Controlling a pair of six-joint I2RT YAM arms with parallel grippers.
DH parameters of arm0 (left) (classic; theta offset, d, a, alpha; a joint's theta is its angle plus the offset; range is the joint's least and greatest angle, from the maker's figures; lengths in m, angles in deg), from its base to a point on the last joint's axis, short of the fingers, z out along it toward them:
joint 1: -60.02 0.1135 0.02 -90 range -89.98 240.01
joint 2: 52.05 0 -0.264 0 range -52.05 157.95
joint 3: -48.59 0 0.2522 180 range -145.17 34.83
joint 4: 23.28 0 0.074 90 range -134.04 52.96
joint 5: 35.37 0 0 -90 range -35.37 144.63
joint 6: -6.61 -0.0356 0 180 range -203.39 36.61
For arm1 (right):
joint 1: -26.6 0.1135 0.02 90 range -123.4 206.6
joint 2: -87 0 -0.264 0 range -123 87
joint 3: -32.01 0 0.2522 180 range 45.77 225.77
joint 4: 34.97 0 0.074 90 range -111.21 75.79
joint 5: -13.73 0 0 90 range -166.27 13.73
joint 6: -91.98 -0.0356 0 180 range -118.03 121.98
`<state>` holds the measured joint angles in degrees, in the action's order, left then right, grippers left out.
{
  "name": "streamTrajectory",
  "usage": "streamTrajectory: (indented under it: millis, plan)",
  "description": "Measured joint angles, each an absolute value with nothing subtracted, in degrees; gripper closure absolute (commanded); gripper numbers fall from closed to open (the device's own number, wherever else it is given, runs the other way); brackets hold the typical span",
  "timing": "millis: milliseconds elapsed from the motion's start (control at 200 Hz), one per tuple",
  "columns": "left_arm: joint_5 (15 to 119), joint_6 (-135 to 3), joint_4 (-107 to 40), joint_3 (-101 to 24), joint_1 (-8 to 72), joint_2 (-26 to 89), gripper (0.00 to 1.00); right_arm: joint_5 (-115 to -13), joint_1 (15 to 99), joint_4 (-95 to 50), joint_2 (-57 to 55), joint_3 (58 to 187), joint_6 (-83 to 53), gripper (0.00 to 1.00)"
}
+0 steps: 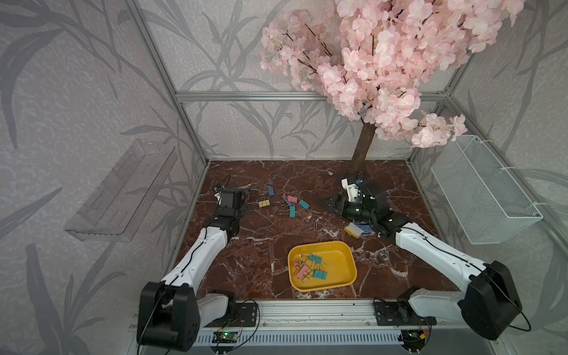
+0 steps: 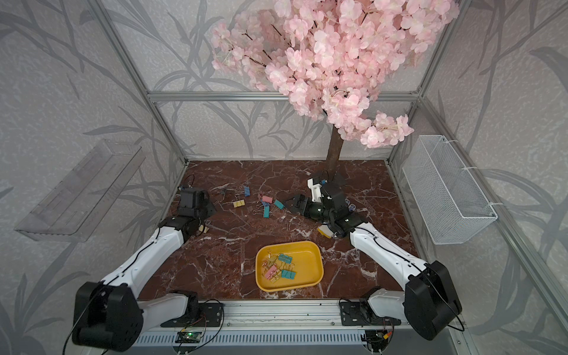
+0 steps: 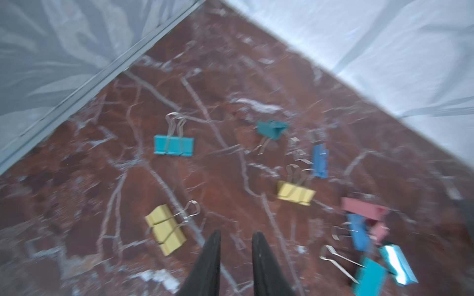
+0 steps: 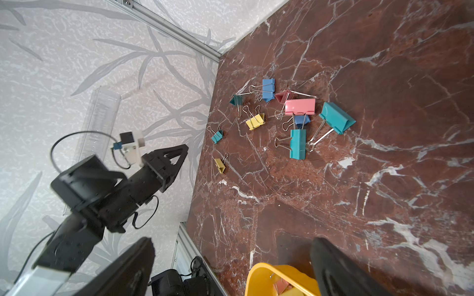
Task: Put the binder clips in the storage box
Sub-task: Pick up the binder clip at the center of the board.
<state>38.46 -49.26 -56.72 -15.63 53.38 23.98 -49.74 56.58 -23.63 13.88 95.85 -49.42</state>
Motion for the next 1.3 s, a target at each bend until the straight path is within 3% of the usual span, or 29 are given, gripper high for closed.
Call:
streamTrajectory:
  millis: [65, 200, 300, 550, 805, 1090, 1305]
  plan:
    - [34.7, -49.9, -60.3, -20.9, 53.2, 31.2, 0.73, -50.0, 56.6, -23.5, 13.9, 95.9, -49.4, 0.01]
    - [29.4, -51.9, -63.9, -24.6, 52.9, 39.5, 0.58, -50.6, 56.7, -23.5, 14.2, 95.6, -49.5, 0.01]
    - [26.6, -53.1, -66.6, -26.1, 52.9, 44.1, 0.57, -50.8, 56.7, -23.5, 14.5, 95.4, -49.6, 0.01]
    - [24.2, -54.9, -69.8, -27.1, 52.9, 49.5, 0.67, -51.1, 56.7, -23.5, 14.7, 95.4, -49.6, 0.01]
    - [21.9, -55.6, -71.6, -27.1, 52.9, 50.4, 1.0, -51.2, 56.7, -23.5, 14.7, 95.4, -49.6, 0.01]
    - [28.9, -56.9, -73.5, -28.0, 51.9, 45.4, 1.0, -51.3, 56.7, -23.5, 14.7, 95.4, -49.6, 0.01]
    - [41.1, -60.6, -74.5, -33.2, 41.6, 34.8, 1.0, -51.1, 56.4, -23.7, 14.4, 95.4, -49.1, 0.01]
